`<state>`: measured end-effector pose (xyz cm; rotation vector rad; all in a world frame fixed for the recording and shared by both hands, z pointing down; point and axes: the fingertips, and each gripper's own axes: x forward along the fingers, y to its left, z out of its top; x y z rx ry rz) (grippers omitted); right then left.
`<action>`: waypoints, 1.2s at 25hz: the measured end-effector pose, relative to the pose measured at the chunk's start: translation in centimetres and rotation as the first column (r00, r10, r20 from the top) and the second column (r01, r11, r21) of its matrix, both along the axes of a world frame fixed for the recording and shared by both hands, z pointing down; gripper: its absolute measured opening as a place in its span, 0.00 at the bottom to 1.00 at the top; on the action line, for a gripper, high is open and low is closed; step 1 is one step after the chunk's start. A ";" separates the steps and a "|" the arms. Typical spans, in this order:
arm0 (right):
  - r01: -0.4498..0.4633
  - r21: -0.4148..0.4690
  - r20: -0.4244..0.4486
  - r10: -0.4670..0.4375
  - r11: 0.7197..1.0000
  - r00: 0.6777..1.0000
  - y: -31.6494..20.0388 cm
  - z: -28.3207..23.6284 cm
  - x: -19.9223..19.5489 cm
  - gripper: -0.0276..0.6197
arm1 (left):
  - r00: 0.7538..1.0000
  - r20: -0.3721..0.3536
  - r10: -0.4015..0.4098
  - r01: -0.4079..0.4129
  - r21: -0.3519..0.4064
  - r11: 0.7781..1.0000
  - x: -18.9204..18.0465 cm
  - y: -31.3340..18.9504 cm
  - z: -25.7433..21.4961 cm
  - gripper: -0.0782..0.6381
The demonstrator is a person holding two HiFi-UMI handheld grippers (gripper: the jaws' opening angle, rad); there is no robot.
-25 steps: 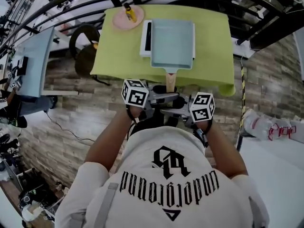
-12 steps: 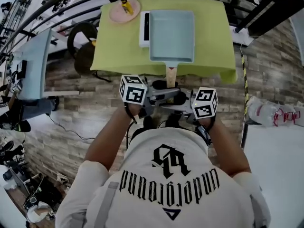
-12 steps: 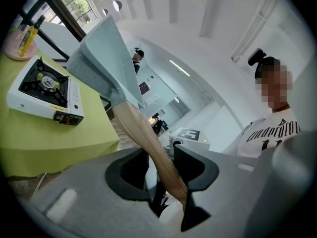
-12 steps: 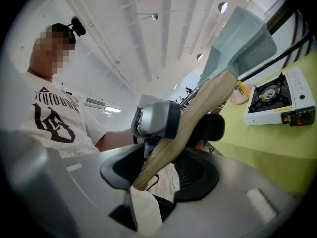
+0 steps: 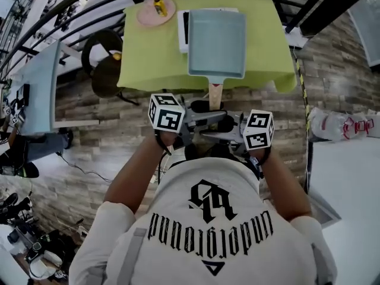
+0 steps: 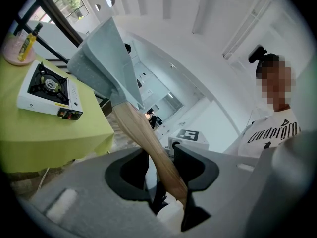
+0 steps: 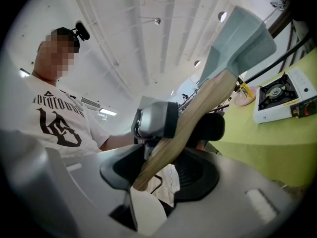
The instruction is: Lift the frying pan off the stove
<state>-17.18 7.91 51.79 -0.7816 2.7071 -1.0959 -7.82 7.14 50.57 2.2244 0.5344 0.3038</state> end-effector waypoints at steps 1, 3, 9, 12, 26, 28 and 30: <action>-0.004 0.000 0.003 0.004 1.000 1.000 0.1 -0.2 -0.9 0.34 | 1.000 0.003 0.001 -0.001 0.005 1.000 -0.9 0.2 -0.1 0.35; -0.011 -0.001 0.011 0.011 1.000 1.000 0.3 -0.7 -2.7 0.34 | 1.000 0.008 -0.002 0.002 0.011 1.000 -2.7 0.4 -0.4 0.36; -0.025 0.002 0.007 0.025 1.000 1.000 1.2 -1.5 -7.6 0.35 | 1.000 -0.005 0.015 -0.015 0.008 1.000 -7.6 1.5 -1.0 0.36; -0.033 0.012 0.004 0.033 0.999 0.999 1.6 -1.5 -10.5 0.35 | 1.000 -0.017 0.021 -0.021 0.011 1.000 -10.5 2.0 -1.2 0.36; -0.034 0.011 0.000 0.034 0.999 0.999 2.6 -2.8 -14.1 0.35 | 0.999 -0.027 0.024 -0.024 0.008 1.000 -14.1 3.0 -2.5 0.36; -0.029 0.007 -0.002 0.029 1.000 1.000 2.6 -2.9 -14.2 0.35 | 0.999 -0.029 0.023 -0.023 0.001 1.000 -14.2 3.0 -2.5 0.36; -0.027 0.006 -0.001 0.027 1.000 1.000 2.5 -2.9 -14.2 0.35 | 0.999 -0.030 0.019 -0.019 -0.002 1.000 -14.3 2.8 -2.6 0.36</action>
